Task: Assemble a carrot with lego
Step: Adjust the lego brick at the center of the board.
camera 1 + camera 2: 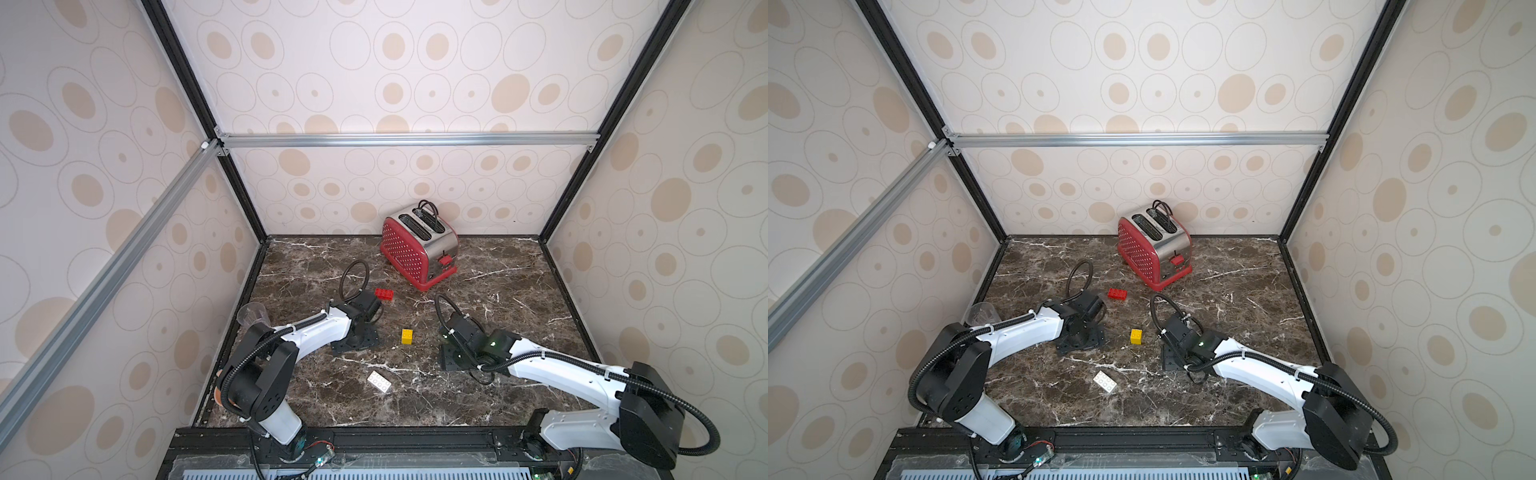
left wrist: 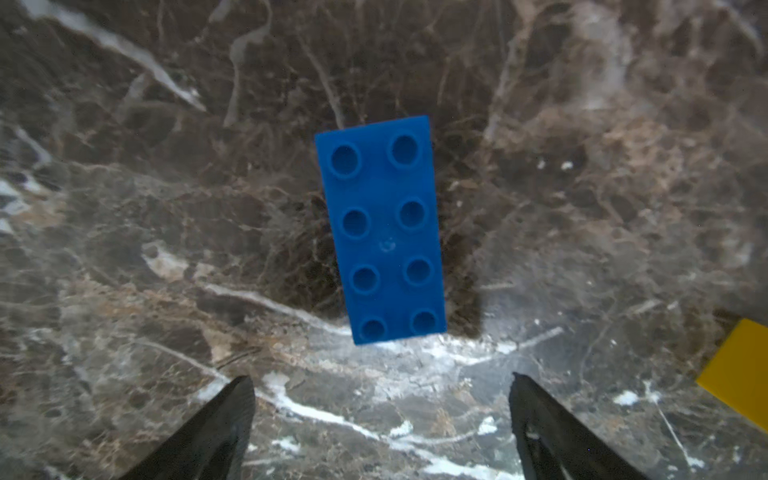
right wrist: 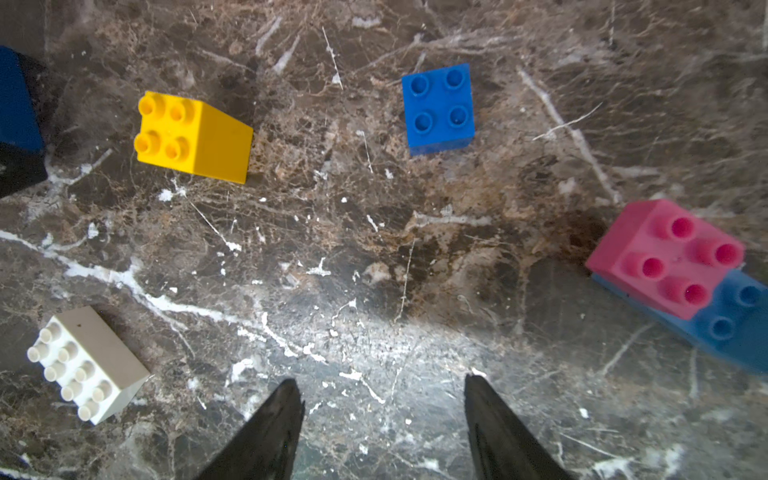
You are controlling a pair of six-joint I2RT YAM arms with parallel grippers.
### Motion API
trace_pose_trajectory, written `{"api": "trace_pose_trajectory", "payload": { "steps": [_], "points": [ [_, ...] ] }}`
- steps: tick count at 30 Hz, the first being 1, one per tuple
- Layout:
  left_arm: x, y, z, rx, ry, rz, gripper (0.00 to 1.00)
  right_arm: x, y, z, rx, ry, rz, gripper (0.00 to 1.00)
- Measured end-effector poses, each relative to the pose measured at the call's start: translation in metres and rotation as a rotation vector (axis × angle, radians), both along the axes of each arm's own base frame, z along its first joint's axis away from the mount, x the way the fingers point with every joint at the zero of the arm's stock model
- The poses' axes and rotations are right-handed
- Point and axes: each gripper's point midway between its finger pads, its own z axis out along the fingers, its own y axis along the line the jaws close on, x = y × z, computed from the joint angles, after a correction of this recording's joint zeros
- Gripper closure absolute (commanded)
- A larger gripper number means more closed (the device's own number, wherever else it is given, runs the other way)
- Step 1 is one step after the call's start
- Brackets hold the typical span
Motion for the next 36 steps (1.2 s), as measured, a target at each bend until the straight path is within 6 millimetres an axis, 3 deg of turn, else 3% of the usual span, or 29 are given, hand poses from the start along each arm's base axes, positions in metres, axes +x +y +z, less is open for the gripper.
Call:
{"api": "trace_pose_trajectory", "payload": {
  "steps": [12, 22, 27, 32, 36],
  "points": [
    [0.037, -0.044, -0.005, -0.142, -0.042, -0.076, 0.07, 0.002, -0.01, 0.003, -0.036, -0.028, -0.021, 0.35],
    [0.064, -0.064, 0.0, -0.137, -0.06, -0.131, 0.04, 0.003, -0.011, 0.003, -0.042, -0.034, -0.027, 0.35],
    [0.062, -0.06, 0.017, -0.016, -0.05, -0.209, 0.03, 0.002, -0.013, 0.002, -0.049, -0.028, -0.027, 0.35],
    [0.048, -0.035, 0.024, 0.129, -0.019, -0.243, 0.03, 0.003, -0.011, 0.003, -0.042, -0.029, -0.028, 0.35],
    [0.049, -0.018, 0.026, 0.194, -0.013, -0.238, 0.06, 0.003, -0.008, 0.001, -0.03, -0.024, -0.026, 0.35]
  ]
}}
